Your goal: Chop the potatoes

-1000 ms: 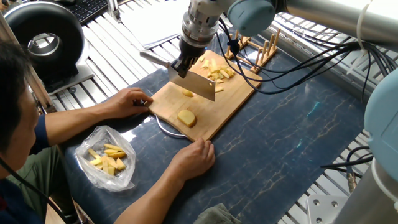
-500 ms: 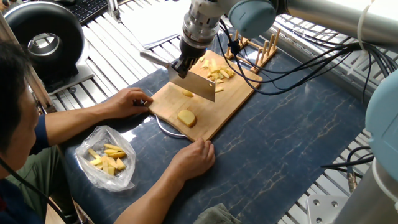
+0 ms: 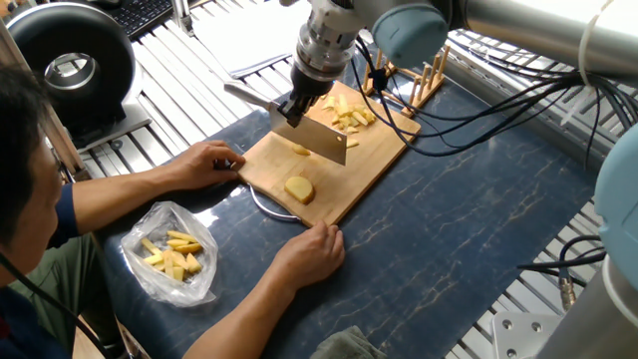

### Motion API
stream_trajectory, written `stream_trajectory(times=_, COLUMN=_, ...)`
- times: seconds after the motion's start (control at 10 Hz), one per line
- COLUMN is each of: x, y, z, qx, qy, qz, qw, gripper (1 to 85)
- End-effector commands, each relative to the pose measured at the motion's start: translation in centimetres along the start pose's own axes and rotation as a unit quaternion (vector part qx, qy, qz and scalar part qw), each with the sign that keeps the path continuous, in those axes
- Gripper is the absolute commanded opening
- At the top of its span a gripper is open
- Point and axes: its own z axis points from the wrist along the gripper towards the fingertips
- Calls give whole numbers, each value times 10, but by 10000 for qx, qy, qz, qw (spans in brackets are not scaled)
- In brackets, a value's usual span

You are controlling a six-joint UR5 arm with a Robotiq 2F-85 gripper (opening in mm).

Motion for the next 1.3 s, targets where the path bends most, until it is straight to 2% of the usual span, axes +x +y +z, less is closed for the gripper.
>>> stream_trajectory(times=0.0, x=9, y=-3, z=2, qx=-1, qy=-101, qz=-80, qw=9999, gripper=10)
stream_trajectory(times=0.2, x=17, y=-1, z=5, qx=82, qy=-159, qz=-101, qw=9998, gripper=10)
stream_trajectory(times=0.3, x=21, y=0, z=3, qx=201, qy=-152, qz=-129, qw=9996, gripper=10)
stream_trajectory(times=0.6, x=30, y=2, z=5, qx=377, qy=-314, qz=-358, qw=9982, gripper=10)
stream_trajectory(times=0.8, x=36, y=3, z=4, qx=292, qy=-240, qz=-395, qw=9985, gripper=10)
stream_trajectory(times=1.0, x=29, y=4, z=0, qx=220, qy=-140, qz=-417, qw=9988, gripper=10)
stream_trajectory(times=1.2, x=24, y=1, z=12, qx=108, qy=-138, qz=-536, qw=9984, gripper=10)
